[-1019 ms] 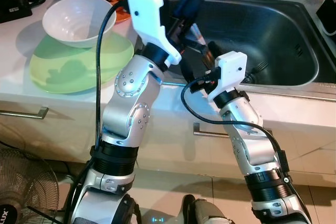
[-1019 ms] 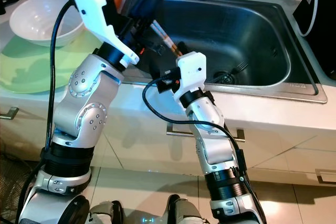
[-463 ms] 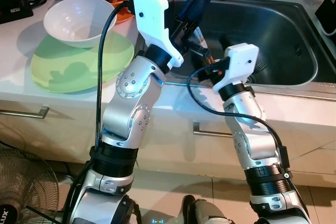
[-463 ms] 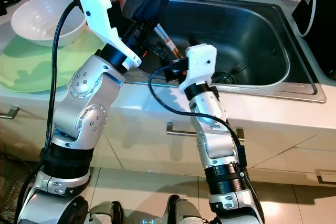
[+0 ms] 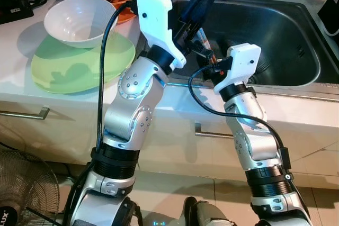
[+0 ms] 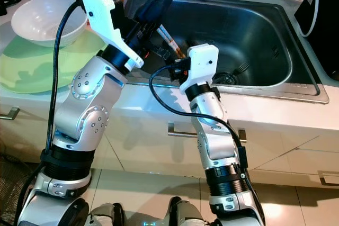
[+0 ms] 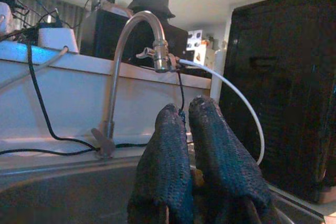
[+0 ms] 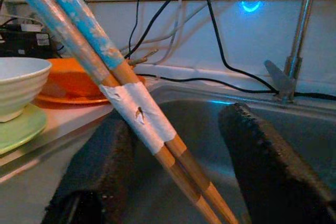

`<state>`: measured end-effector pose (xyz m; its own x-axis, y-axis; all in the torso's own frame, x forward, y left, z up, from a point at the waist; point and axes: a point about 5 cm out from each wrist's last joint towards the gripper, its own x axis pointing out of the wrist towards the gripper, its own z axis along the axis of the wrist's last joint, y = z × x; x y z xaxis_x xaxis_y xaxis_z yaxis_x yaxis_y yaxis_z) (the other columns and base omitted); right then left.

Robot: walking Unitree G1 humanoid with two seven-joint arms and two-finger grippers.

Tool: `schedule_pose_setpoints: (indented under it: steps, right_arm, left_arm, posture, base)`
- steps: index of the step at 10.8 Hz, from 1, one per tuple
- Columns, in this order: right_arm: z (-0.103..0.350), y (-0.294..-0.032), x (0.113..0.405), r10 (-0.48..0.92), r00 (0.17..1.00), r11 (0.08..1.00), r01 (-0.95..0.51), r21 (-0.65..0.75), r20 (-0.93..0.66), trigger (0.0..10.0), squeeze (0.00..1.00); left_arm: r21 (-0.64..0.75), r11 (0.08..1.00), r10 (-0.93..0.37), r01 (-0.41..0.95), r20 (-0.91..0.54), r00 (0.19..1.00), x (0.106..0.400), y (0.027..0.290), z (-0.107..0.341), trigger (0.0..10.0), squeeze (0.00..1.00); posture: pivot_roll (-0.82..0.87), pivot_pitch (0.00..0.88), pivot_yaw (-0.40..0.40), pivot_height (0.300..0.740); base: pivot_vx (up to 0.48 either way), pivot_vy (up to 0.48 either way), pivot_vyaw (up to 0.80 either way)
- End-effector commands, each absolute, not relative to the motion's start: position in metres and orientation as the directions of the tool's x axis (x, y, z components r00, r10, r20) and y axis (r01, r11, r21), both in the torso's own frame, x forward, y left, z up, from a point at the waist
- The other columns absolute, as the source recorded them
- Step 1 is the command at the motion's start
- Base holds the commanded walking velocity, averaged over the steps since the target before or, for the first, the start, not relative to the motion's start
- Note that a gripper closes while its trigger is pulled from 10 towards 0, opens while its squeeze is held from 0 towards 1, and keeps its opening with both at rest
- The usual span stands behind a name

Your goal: Kitchen organization

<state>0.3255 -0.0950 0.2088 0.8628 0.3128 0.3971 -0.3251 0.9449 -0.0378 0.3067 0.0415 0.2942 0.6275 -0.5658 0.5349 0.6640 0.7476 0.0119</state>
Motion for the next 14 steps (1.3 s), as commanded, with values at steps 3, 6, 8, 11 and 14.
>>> schedule_pose_setpoints:
  steps: [3, 6, 8, 11, 14]
  right_arm:
    - [0.2108, -0.0957, 0.3263, 0.308, 0.861, 0.945, -0.327, -0.022, 0.405, 0.0, 0.00]
    - [0.2113, -0.0954, 0.3261, 0.310, 0.859, 0.943, -0.331, -0.020, 0.408, 0.0, 0.00]
    - [0.2116, -0.0954, 0.3260, 0.309, 0.858, 0.943, -0.331, -0.017, 0.410, 0.0, 0.00]
    - [0.2118, -0.0957, 0.3264, 0.308, 0.858, 0.944, -0.331, -0.015, 0.411, 0.0, 0.00]
    - [0.2119, -0.0960, 0.3274, 0.306, 0.859, 0.944, -0.328, -0.017, 0.411, 0.0, 0.00]
  left_arm:
    - [0.018, 0.731, -0.589, 0.682, 0.523, 0.617, 0.3035, 0.0381, 0.2912, 10.0, 0.00]
    - [0.016, 0.739, -0.583, 0.674, 0.517, 0.626, 0.3046, 0.0397, 0.2899, 10.0, 0.00]
    - [0.016, 0.742, -0.580, 0.670, 0.516, 0.630, 0.3051, 0.0404, 0.2895, 10.0, 0.00]
    - [0.022, 0.752, -0.574, 0.659, 0.515, 0.637, 0.3064, 0.0413, 0.2897, 10.0, 0.00]
    - [0.017, 0.769, -0.556, 0.639, 0.511, 0.656, 0.3087, 0.0442, 0.2896, 10.0, 0.00]
  posture:
    - [0.06, 0.165, -0.036, 0.740]
    - [0.06, 0.173, -0.038, 0.740]
    - [0.06, 0.176, -0.039, 0.740]
    - [0.06, 0.178, -0.040, 0.740]
    - [0.06, 0.178, -0.041, 0.740]
  base:
    - [0.000, 0.000, 0.00]
    - [0.000, 0.000, 0.00]
    - [0.000, 0.000, 0.00]
    - [0.000, 0.000, 0.00]
    - [0.000, 0.000, 0.00]
